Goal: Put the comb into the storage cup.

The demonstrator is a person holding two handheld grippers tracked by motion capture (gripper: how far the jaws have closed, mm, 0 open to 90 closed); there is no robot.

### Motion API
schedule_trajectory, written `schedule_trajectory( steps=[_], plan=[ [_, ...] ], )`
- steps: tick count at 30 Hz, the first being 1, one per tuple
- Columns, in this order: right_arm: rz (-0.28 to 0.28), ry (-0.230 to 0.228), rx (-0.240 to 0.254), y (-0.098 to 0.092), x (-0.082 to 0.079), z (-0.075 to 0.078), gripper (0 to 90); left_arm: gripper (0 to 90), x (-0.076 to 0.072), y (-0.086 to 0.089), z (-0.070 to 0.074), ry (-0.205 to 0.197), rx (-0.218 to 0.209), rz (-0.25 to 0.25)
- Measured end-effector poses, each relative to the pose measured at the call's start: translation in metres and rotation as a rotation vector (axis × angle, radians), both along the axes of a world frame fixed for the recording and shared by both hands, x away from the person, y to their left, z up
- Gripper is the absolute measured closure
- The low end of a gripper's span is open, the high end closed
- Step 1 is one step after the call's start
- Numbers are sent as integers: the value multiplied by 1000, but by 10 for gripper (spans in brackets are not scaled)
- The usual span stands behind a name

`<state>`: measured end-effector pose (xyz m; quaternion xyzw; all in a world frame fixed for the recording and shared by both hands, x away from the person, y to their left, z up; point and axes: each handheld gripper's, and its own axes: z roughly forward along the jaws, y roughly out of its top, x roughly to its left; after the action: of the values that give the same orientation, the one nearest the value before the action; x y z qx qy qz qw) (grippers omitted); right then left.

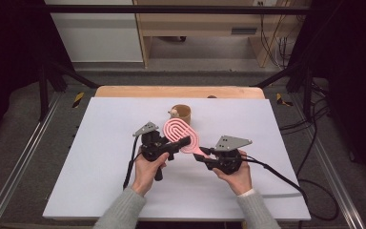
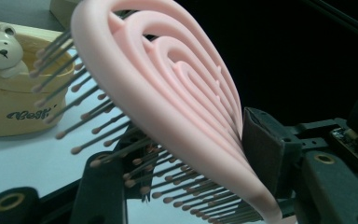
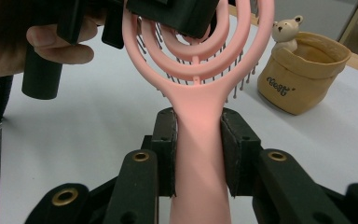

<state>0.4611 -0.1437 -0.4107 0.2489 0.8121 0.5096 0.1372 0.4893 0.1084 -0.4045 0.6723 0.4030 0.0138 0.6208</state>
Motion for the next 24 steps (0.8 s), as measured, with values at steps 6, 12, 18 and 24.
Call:
schedule_trajectory(
  steps=[6, 12, 18, 24],
  plan=[
    [0, -1, -1, 1, 1, -1, 696, 509, -3, -1, 1, -18, -6, -4],
    [3, -1, -1, 1, 1, -1, 698, 550, -5, -2, 3, -18, -22, -16],
    [7, 3, -2, 2, 1, -2, 701, 586, -8, -4, 6, -31, -26, -27],
    [13, 11, 2, 2, 1, -3, 702, 608, -11, -6, 8, -46, -34, -33]
  ],
)
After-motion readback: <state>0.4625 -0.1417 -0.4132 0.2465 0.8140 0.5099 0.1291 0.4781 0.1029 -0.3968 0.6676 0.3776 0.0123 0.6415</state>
